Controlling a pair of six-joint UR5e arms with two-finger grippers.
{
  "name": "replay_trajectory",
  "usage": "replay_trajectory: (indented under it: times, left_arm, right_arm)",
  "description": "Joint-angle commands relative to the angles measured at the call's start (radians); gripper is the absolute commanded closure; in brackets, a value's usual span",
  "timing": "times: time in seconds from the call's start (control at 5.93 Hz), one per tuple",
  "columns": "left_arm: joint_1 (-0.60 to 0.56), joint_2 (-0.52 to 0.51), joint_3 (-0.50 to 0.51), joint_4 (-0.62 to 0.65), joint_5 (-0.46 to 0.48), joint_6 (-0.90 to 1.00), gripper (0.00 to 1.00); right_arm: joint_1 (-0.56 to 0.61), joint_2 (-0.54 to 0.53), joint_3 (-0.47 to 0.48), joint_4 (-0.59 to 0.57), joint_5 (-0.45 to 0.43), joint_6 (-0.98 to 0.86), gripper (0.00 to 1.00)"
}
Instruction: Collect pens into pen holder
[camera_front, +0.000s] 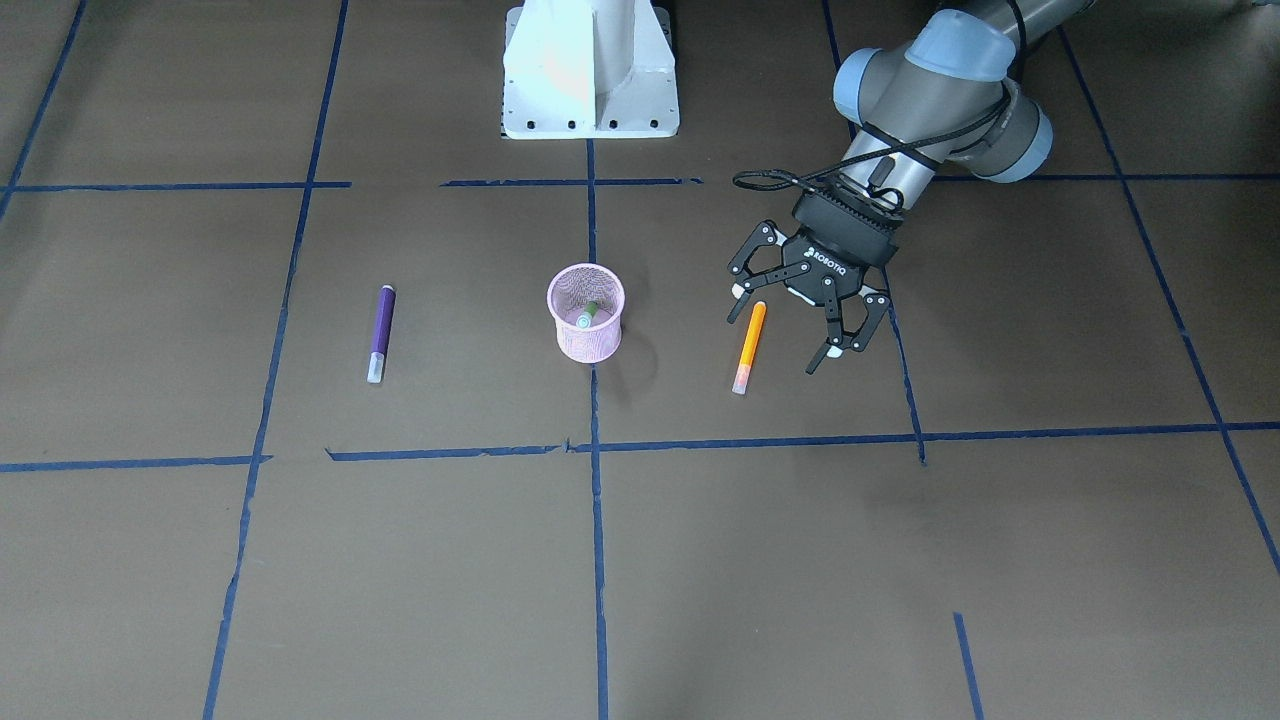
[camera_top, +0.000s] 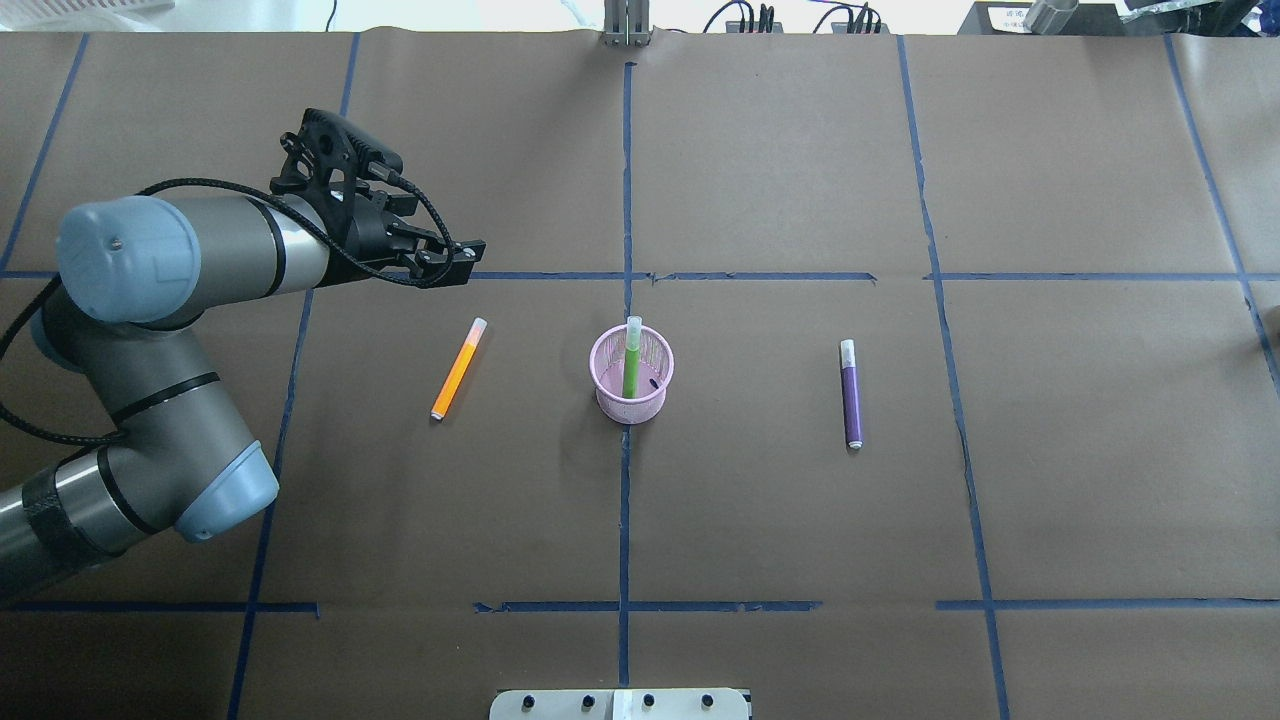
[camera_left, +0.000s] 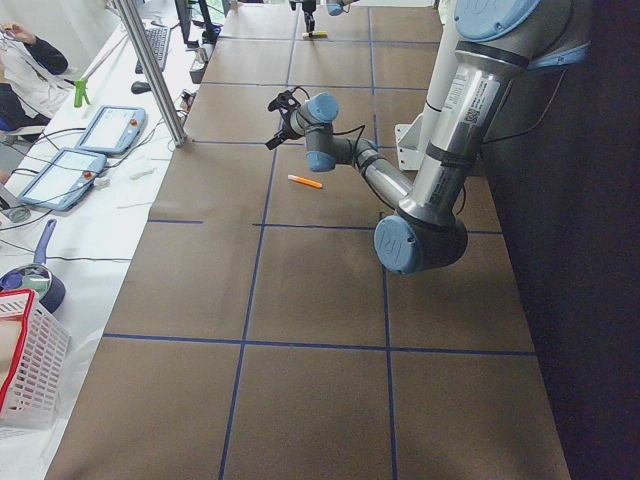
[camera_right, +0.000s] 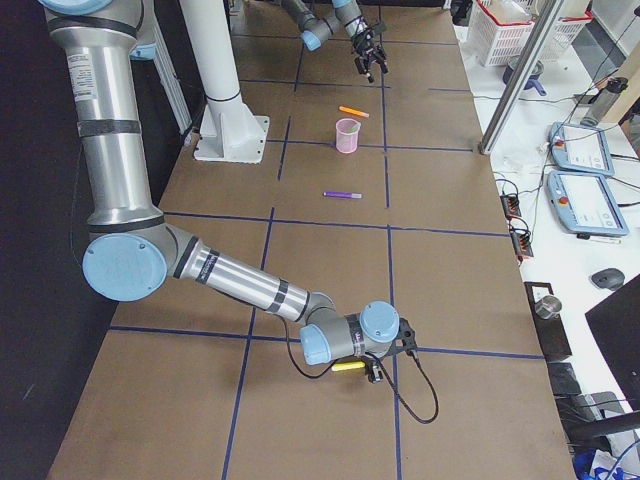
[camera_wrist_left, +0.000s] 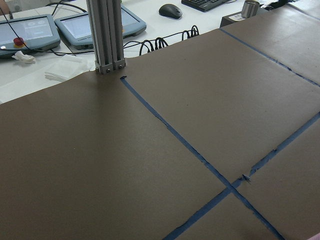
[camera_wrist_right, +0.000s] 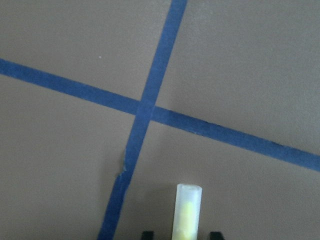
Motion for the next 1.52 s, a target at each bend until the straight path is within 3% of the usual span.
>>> replay_trajectory:
  times: [0.0, 0.34, 0.51, 0.67, 0.84, 1.01, 1.18, 1.35]
  left_arm:
    - [0.000, 0.000, -0.003, 0.000, 0.000, 0.000, 0.01]
    - [0.002, 0.000, -0.007, 0.014, -0.001, -0.001, 0.01]
    - [0.002, 0.002, 0.012, 0.026, -0.015, -0.001, 0.01]
    - [0.007, -0.001, -0.004, 0.144, -0.037, -0.001, 0.01]
    - [0.014, -0.017, -0.010, 0.278, -0.041, -0.001, 0.01]
    - [0.014, -0.017, -0.009, 0.337, -0.122, -0.003, 0.01]
    - [0.014, -0.012, -0.007, 0.378, -0.150, -0.003, 0.01]
    - [0.017, -0.032, -0.006, 0.455, -0.152, -0.005, 0.00]
  right_arm:
    - [0.002, -0.004, 0.003, 0.001, 0.010, -0.001, 0.99]
    - [0.026, -0.003, 0.041, 0.014, 0.086, -0.006, 1.00]
    - [0.050, -0.027, 0.166, 0.014, 0.099, 0.002, 1.00]
    - [0.052, -0.042, 0.320, 0.015, 0.098, 0.099, 1.00]
    - [0.051, -0.040, 0.498, 0.015, 0.095, 0.272, 1.00]
    - [0.048, -0.030, 0.652, 0.018, 0.084, 0.438, 1.00]
    - [0.008, -0.012, 0.755, 0.046, 0.038, 0.495, 1.00]
    - [-0.105, 0.031, 0.831, 0.076, -0.091, 0.627, 1.00]
